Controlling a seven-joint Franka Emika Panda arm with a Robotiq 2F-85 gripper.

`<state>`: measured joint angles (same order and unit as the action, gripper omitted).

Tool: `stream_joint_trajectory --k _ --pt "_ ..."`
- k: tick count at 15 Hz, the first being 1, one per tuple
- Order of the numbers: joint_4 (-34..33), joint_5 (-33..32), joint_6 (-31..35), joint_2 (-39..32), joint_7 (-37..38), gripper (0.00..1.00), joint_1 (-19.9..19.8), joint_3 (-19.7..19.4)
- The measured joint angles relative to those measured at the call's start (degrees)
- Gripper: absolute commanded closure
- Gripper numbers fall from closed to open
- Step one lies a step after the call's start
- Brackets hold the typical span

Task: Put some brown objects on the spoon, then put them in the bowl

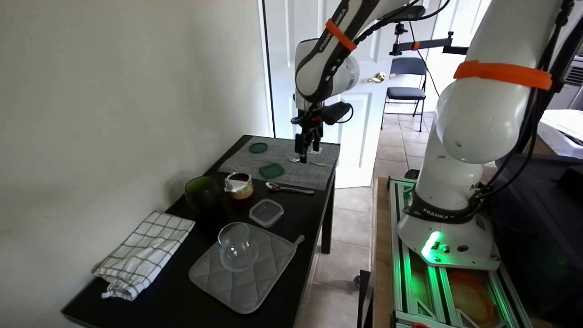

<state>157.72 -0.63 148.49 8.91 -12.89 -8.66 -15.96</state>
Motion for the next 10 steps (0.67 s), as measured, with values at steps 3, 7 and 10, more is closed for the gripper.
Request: stream_joint_trajectory --k 3,7,10 --pt "-1.2 2.6 4.7 -6.9 -1.7 0.0 1.1 1.8" --pt "-3.6 8.0 8.9 -13.2 -5.9 0.0 1.2 5.0" --pt "-5.3 13.0 12.7 -16.7 -10.2 0.0 0.4 8.2"
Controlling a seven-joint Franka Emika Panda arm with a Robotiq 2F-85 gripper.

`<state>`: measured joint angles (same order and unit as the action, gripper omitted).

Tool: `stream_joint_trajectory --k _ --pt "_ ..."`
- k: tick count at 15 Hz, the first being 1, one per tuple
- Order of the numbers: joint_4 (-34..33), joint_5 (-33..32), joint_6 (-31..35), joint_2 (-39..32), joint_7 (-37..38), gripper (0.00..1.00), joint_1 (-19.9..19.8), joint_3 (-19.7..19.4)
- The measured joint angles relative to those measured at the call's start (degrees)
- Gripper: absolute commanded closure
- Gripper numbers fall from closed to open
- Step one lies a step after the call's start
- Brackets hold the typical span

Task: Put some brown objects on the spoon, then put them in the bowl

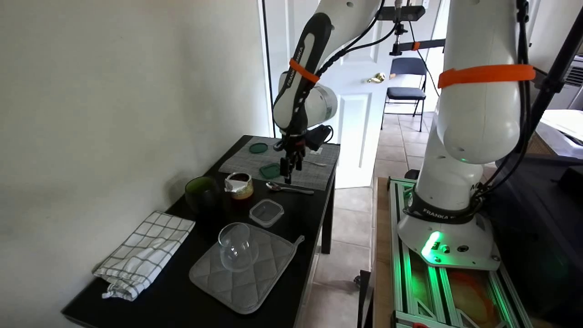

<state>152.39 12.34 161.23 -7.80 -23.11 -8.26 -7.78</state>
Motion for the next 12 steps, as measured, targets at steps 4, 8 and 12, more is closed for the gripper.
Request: stream_joint_trajectory --k 4,8,12 --pt "-2.3 5.9 2.4 -3.6 -5.7 0.01 -0.9 3.0" --pt "-4.4 7.4 2.7 -6.6 -8.5 0.38 -2.0 4.4" --pt "-6.0 7.4 2.8 -9.2 -9.6 0.7 -2.8 4.8"
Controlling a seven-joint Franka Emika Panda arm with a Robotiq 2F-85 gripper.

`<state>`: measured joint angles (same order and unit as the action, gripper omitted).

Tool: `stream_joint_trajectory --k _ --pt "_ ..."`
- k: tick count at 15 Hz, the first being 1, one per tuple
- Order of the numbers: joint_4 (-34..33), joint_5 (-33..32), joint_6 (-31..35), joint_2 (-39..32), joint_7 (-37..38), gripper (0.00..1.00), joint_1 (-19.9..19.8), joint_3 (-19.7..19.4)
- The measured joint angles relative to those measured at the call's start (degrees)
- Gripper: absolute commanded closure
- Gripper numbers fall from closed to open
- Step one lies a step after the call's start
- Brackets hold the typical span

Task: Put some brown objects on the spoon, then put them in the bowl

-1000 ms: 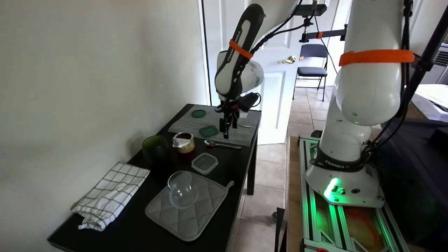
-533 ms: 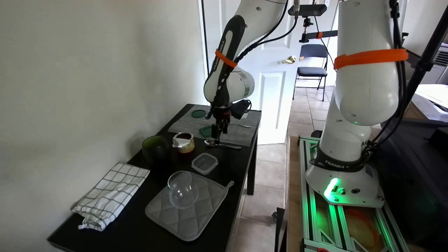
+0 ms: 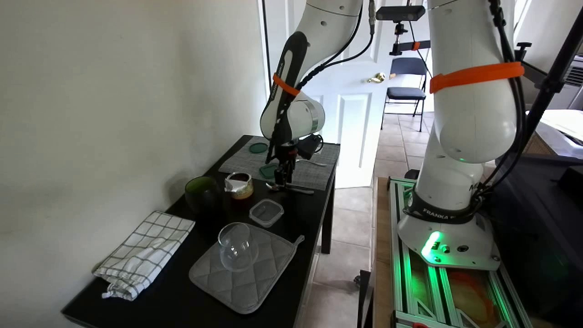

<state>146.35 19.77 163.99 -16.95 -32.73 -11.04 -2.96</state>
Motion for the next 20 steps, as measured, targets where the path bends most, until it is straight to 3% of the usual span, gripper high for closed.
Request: stream_joint_trajectory --k 1,3,4,6,10,14,20 --pt "-0.4 0.0 0.0 -0.5 -0.1 0.27 -0.2 0.1" --pt "-1.1 0.0 0.0 -1.5 -0.2 0.31 -0.4 0.2" --pt "-1.2 0.0 0.0 -1.7 -0.2 0.76 -0.4 0.2" --pt "-1.4 0.0 0.0 -1.8 -0.2 0.72 -0.4 0.4" --pt "-2.0 -0.6 0.0 -2.1 -0.2 1.0 -0.9 0.8" --pt "-2.5 -2.5 0.0 -2.3 0.1 0.97 -3.5 3.2" --pt "-2.6 -7.9 0.0 -2.3 2.4 0.97 -3.9 3.9"
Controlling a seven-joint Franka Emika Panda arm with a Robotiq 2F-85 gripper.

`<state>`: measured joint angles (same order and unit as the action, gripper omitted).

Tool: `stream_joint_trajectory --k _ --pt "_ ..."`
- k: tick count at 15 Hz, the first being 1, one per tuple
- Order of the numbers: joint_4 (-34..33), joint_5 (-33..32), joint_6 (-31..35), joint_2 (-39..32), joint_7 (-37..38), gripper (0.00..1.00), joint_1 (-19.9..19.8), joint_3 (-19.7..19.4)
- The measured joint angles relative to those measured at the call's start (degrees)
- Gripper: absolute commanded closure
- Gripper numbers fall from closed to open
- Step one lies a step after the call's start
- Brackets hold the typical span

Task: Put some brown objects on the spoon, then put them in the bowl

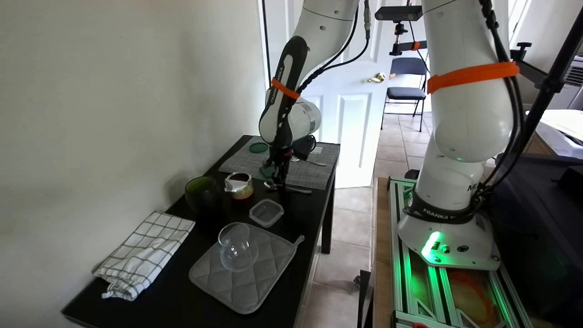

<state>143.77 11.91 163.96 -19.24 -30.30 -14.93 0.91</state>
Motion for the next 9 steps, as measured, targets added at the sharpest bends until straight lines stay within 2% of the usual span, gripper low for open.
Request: stream_joint_trajectory --k 4,9 --pt "0.5 -5.7 -1.1 1.0 2.3 0.97 0.8 -0.2" --pt "1.5 -10.0 -6.6 5.5 2.6 0.97 2.0 -0.2"
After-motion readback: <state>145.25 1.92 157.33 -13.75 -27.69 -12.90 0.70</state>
